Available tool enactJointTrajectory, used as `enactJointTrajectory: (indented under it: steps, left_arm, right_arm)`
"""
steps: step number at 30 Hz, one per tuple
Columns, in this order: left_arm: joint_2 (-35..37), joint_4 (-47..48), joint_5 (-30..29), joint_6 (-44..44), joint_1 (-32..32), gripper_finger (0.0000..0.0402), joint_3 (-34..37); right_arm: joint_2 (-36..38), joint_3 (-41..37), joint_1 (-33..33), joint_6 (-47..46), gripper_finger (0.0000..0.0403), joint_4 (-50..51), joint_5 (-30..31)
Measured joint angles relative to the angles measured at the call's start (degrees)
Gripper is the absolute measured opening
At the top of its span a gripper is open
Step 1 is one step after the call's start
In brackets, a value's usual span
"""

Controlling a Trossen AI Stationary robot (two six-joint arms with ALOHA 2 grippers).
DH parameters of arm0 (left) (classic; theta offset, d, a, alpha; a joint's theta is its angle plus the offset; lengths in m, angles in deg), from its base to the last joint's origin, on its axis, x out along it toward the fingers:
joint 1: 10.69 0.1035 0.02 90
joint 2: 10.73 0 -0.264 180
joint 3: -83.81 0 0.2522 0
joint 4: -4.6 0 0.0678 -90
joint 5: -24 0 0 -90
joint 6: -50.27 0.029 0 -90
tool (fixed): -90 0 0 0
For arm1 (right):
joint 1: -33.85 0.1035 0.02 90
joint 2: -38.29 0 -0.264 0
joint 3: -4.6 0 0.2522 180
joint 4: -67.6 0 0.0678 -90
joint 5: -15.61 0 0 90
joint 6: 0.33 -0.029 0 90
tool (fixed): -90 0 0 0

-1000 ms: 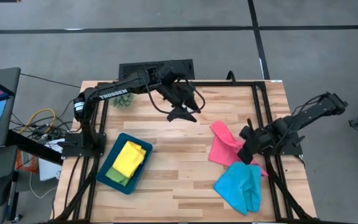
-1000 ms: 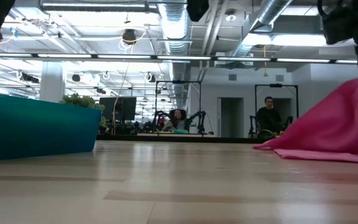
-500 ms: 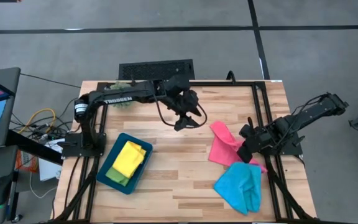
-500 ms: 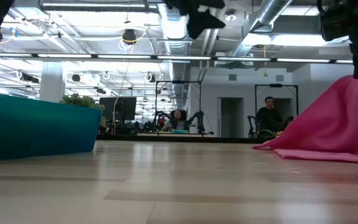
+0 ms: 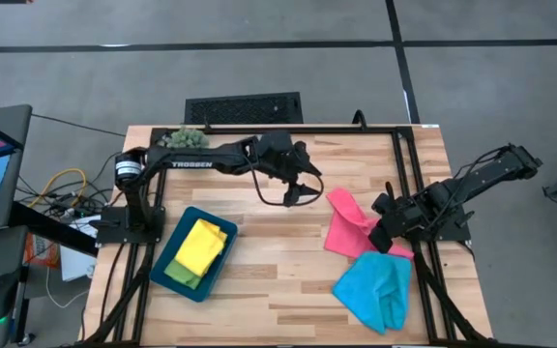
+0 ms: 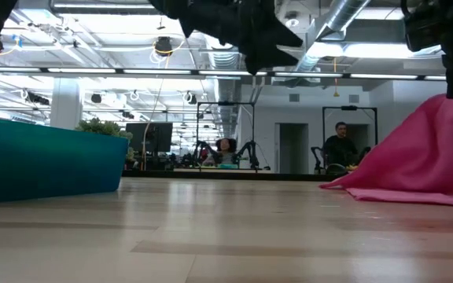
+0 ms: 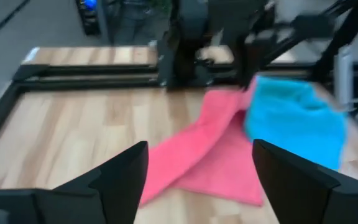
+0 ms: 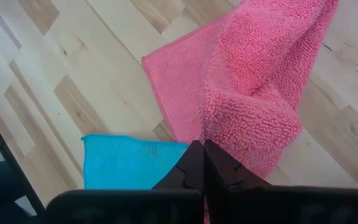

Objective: Fold microfiber towels
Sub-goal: Fold the pink microfiber towel

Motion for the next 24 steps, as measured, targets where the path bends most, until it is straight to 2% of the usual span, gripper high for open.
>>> enactJointTrajectory:
  steps: [3,7,10,17,20,24]
  left_arm:
    - [-0.05,1.96,-2.81,1.60,-0.07,0.0300,1.11]
    - [-2.70,1.41,-2.20,0.16,-0.20,0.0311,1.51]
    - [-6.12,-3.43,-0.35,-0.19,-0.72,0.0311,1.44]
    - [-14.67,-15.83,-0.93,0.47,-2.53,0.0309,1.30]
    - [-16.96,-17.62,-0.69,0.84,-2.88,0.0309,1.29]
    - [-20.17,-18.54,-3.68,6.48,-3.91,0.0309,0.79]
  right_arm:
    - [0.00,0.00,0.00,-0.02,0.0015,0.00,0.00]
    - [-0.01,0.00,0.00,0.00,0.0016,-0.01,0.14]
    - [-0.03,0.00,0.00,-0.03,0.0019,-0.23,0.74]
    - [-0.02,0.00,0.01,-0.87,0.0017,-1.44,1.33]
    - [-0.02,0.00,0.00,-0.87,0.0019,-1.66,1.33]
    - [-0.02,0.00,0.00,-0.90,0.0022,-2.18,1.33]
